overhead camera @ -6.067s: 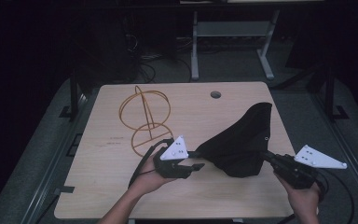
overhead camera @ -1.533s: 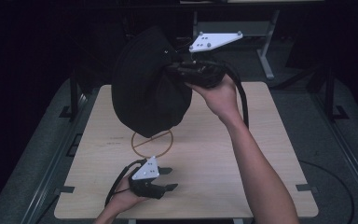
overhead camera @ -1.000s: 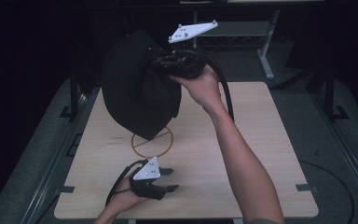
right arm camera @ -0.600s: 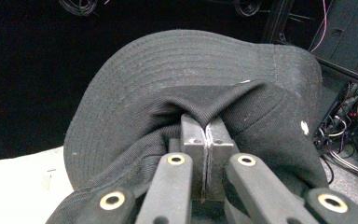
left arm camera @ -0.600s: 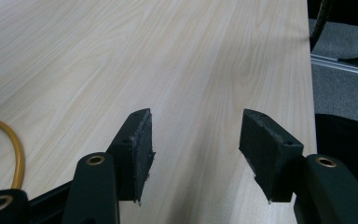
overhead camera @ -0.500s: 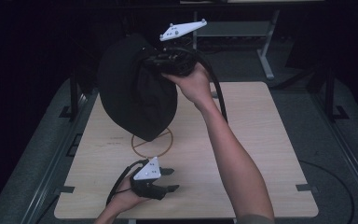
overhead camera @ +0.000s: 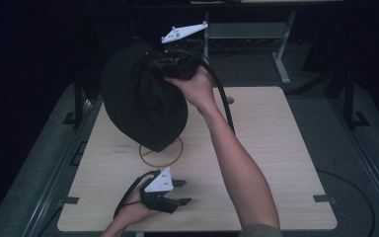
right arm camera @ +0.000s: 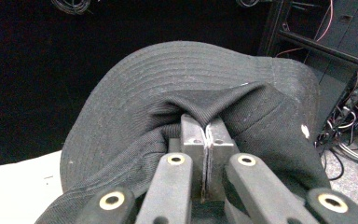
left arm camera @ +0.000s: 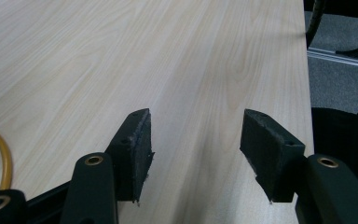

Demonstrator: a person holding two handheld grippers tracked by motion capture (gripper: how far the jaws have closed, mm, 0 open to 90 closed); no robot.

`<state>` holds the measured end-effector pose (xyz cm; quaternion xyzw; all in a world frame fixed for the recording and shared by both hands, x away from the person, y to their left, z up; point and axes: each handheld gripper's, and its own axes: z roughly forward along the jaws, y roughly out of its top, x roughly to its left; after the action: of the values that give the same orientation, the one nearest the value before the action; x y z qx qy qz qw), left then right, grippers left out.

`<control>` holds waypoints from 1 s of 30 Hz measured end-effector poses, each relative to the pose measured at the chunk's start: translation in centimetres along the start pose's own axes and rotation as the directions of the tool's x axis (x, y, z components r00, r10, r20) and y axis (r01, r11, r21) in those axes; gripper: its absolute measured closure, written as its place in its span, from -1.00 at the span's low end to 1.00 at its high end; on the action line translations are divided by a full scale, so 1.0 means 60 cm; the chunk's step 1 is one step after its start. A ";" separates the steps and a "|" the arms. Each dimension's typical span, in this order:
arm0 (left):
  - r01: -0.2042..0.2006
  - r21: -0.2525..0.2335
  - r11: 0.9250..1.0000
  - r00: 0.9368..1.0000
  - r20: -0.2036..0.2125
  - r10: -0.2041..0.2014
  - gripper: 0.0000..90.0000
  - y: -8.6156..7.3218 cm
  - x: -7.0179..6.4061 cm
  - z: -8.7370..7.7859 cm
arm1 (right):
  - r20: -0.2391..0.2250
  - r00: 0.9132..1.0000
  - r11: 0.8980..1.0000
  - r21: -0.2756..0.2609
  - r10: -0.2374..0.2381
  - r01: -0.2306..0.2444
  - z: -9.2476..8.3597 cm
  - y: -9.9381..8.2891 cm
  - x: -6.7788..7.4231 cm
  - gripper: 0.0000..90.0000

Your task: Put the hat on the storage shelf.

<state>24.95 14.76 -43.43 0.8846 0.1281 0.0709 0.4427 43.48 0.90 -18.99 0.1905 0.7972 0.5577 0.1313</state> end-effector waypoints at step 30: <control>-0.043 0.015 0.999 0.999 0.019 0.043 -0.07 0.008 -0.021 0.009 | 0.008 1.000 0.996 0.086 0.027 -0.028 0.089 -0.013 0.006 0.33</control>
<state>23.97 13.70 -43.40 0.8913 0.1055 0.0709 0.4353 45.31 5.30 -21.58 0.2087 0.8174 0.5239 0.1179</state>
